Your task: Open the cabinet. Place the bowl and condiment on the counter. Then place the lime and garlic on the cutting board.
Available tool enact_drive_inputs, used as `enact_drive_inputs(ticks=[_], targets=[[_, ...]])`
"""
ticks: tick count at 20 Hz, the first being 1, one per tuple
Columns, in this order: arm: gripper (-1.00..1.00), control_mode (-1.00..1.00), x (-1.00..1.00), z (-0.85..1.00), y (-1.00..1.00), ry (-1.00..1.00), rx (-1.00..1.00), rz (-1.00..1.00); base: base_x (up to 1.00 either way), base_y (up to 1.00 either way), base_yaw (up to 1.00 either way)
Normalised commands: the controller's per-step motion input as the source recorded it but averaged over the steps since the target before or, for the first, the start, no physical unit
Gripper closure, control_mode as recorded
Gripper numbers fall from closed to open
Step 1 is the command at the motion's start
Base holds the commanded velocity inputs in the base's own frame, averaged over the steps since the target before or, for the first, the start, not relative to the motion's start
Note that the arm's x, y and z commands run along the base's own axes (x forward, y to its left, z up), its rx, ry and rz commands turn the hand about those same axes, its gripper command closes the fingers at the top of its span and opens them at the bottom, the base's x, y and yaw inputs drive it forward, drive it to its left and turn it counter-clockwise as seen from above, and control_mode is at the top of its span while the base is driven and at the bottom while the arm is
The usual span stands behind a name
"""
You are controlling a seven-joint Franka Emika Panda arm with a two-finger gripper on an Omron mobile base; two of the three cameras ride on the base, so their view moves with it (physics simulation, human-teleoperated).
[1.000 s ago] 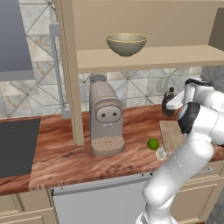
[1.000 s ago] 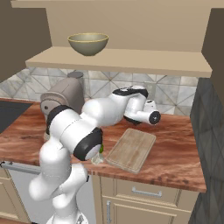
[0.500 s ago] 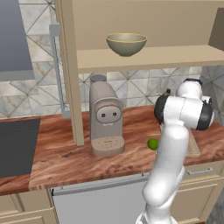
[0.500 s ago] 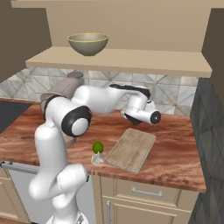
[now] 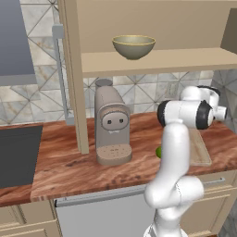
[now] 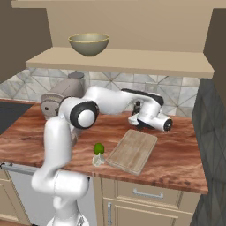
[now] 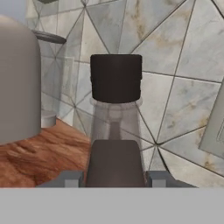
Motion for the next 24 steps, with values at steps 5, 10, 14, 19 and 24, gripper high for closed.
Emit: enact_drive_inputs(ticks=[5,10,14,19,24], targets=[[1.0,-1.0,0.14,-0.12,0.0,0.0,0.0,0.05,0.0,0.0,0.0],[1.0,-1.0,0.25,-0.1,0.0,-0.01,-0.02,0.05,0.0,0.0,0.0],[1.0,-1.0,0.31,-0.07,0.0,-0.02,-0.02,0.04,0.0,0.0,0.0],[1.0,-1.0,0.23,-0.07,0.0,-0.01,-0.04,0.02,0.0,0.0,0.0],[1.0,-1.0,0.12,-0.09,0.0,-0.02,-0.05,0.01,0.0,0.0,0.0]])
